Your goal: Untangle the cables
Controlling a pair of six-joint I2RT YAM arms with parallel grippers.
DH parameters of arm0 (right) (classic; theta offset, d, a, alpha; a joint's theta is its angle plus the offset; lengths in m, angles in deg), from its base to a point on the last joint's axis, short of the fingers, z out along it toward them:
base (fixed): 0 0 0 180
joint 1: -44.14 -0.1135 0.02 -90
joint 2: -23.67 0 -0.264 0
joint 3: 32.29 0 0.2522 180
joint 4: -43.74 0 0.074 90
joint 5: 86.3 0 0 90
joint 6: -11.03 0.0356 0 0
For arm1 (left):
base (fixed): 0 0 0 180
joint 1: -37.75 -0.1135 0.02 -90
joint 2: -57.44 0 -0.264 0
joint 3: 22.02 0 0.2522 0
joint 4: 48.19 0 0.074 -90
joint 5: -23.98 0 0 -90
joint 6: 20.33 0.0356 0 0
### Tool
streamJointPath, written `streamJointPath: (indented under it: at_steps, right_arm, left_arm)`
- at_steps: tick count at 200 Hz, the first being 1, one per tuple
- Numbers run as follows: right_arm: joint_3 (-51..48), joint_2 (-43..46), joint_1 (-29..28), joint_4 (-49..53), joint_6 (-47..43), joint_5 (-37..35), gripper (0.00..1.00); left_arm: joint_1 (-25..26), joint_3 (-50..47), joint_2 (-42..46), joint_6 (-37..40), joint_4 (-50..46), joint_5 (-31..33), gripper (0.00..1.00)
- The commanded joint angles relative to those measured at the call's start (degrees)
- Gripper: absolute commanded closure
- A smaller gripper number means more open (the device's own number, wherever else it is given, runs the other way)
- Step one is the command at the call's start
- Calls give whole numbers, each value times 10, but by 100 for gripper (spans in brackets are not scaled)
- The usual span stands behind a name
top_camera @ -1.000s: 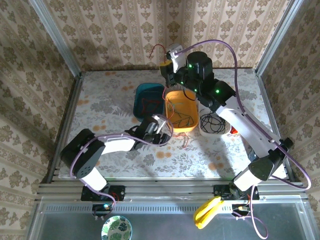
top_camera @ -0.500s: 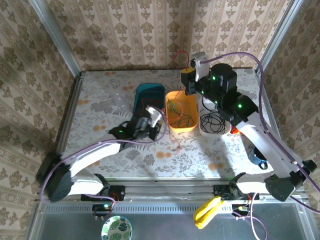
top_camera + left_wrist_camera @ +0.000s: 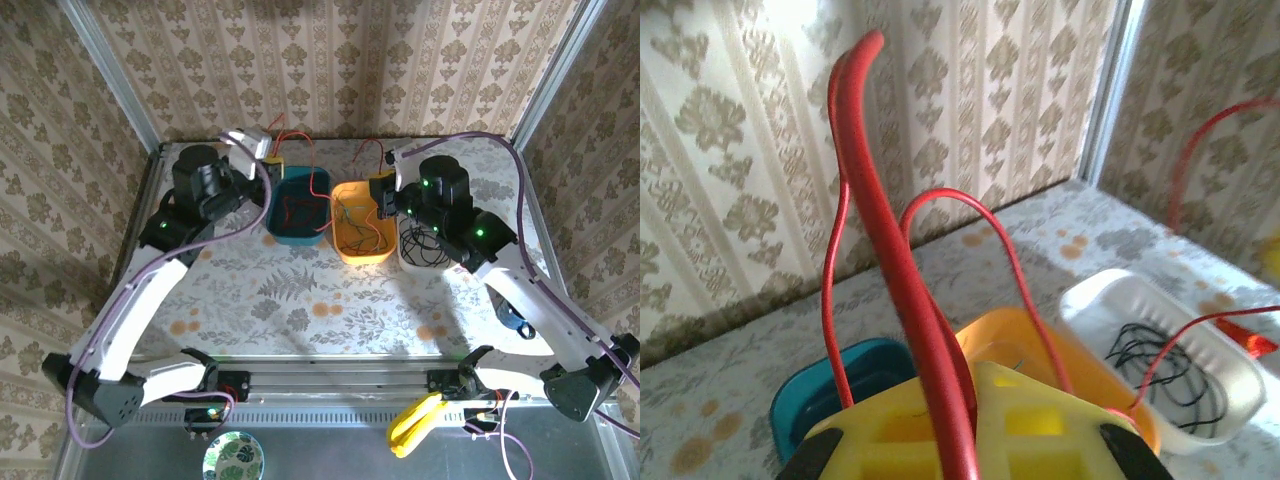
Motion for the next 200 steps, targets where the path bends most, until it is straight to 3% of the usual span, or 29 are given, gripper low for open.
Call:
streamJointPath:
  at_steps: [1, 37, 64, 94, 152, 173, 191, 200]
  right_arm:
    - [10, 26, 2, 8, 9, 12, 98]
    - [28, 40, 2, 17, -1, 52, 97]
    - [48, 50, 2, 27, -8, 56, 97]
    - [70, 63, 2, 32, -19, 34, 97]
    - [102, 67, 2, 32, -45, 14, 97]
    - [101, 61, 2, 34, -42, 18, 97]
    - [104, 55, 2, 42, -38, 23, 97]
    - [106, 52, 2, 47, -37, 21, 97]
  left_arm:
    - [-12, -3, -54, 19, 24, 16, 100]
    - [-16, -11, -149, 29, 81, 32, 100]
    - [-19, -30, -199, 13, 135, 91, 100]
    - [-33, -61, -218, -30, 201, 77, 100]
    - [-33, -72, -286, -56, 193, 115, 100]
    - [-28, -68, -319, -65, 178, 100, 72]
    - [-27, -65, -331, -86, 171, 74, 34]
    - [-26, -73, -325, -95, 178, 63, 23]
